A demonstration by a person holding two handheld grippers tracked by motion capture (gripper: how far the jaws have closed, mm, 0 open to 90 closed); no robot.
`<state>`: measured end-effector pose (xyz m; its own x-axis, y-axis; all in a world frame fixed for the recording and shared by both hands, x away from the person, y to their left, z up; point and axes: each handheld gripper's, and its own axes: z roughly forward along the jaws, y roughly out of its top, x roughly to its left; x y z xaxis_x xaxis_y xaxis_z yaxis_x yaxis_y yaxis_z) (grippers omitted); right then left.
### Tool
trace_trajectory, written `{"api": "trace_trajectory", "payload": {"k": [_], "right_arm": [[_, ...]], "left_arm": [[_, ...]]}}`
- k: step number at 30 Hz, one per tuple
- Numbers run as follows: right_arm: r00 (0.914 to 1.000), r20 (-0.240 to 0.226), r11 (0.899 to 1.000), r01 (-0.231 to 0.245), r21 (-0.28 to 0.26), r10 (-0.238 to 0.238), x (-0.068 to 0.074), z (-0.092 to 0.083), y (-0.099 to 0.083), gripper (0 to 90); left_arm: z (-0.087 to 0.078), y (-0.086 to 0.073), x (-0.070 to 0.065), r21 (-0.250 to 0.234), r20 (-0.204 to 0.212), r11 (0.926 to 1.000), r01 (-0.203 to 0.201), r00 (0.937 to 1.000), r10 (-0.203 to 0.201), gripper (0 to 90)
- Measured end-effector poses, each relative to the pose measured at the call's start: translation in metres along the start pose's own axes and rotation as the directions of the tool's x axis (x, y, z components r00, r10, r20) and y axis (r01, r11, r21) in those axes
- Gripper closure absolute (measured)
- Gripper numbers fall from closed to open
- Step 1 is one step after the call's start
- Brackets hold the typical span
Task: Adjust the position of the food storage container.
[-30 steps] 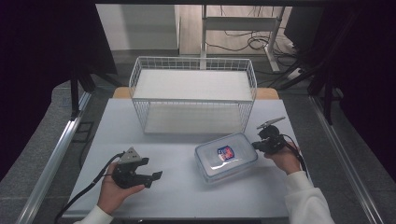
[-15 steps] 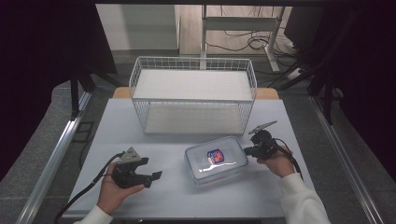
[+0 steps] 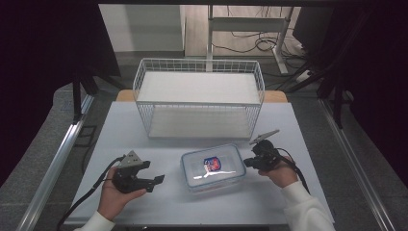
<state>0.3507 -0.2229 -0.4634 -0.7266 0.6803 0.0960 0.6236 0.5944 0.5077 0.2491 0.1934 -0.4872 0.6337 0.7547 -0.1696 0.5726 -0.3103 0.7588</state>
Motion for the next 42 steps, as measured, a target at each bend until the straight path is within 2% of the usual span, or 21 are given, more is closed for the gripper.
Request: {"api": "trace_trajectory", "payload": {"k": [5,8,14,17,19,26,31,32,33,35,39,40,42], "right_arm": [[0.9997,-0.021,1.000,0.010,-0.017,-0.010,0.008,-0.003,0.000,88.7],[0.9990,-0.042,1.000,0.017,-0.017,-0.018,0.015,-0.001,0.001,88.8],[0.9991,-0.041,1.000,0.013,-0.006,-0.013,0.016,0.004,0.000,88.8],[0.9985,-0.053,1.000,0.014,-0.006,-0.014,0.017,0.004,0.000,88.8],[0.9978,-0.064,1.000,0.013,-0.006,-0.013,0.021,0.005,-0.001,88.8],[0.9913,-0.120,0.999,0.055,0.003,-0.054,0.042,0.010,0.000,88.8],[0.9892,-0.130,0.998,0.068,0.001,-0.068,0.046,0.012,0.000,88.7],[0.9916,-0.105,0.997,0.073,-0.021,-0.075,0.046,0.009,-0.001,88.7],[0.9916,-0.105,0.997,0.073,-0.021,-0.075,0.046,0.009,-0.001,88.7],[0.9939,-0.079,0.996,0.073,-0.058,-0.077,0.045,0.003,-0.005,88.7],[0.9963,-0.071,0.990,0.039,-0.139,-0.049,0.043,-0.013,-0.021,88.7],[0.9967,-0.073,0.984,0.024,-0.175,-0.038,0.041,-0.019,-0.031,88.6],[0.9967,-0.075,0.982,0.016,-0.190,-0.030,0.040,-0.021,-0.035,88.6]], "left_arm": [[0.000,0.000,0.002,-0.002,0.001,1.0000,-0.003,1.0000,0.003,22.2],[-0.001,-0.001,0.007,-0.012,0.013,0.9996,0.027,0.9996,-0.026,22.4],[-0.004,-0.003,0.011,-0.027,0.012,0.9983,0.052,0.9986,-0.052,22.7],[-0.004,-0.003,0.012,-0.031,0.032,0.9971,0.069,0.9972,-0.068,22.7],[-0.004,-0.003,0.012,-0.032,0.030,0.9971,0.070,0.9972,-0.069,22.7],[-0.004,-0.003,0.013,-0.030,0.021,0.9973,0.067,0.9976,-0.066,22.6],[-0.003,-0.004,0.013,-0.025,0.010,0.9980,0.058,0.9983,-0.058,22.6],[-0.003,-0.005,0.012,-0.021,0.000,0.9983,0.054,0.9985,-0.054,22.4],[-0.003,-0.005,0.012,-0.021,0.000,0.9983,0.054,0.9985,-0.054,22.3],[-0.003,-0.005,0.012,-0.020,-0.006,0.9983,0.054,0.9985,-0.054,22.2],[-0.003,-0.005,0.011,-0.020,-0.005,0.9982,0.057,0.9983,-0.057,21.9],[-0.003,-0.005,0.011,-0.019,-0.004,0.9980,0.060,0.9982,-0.060,21.6],[-0.003,-0.006,0.011,-0.019,0.002,0.9978,0.063,0.9980,-0.063,21.6]]}}
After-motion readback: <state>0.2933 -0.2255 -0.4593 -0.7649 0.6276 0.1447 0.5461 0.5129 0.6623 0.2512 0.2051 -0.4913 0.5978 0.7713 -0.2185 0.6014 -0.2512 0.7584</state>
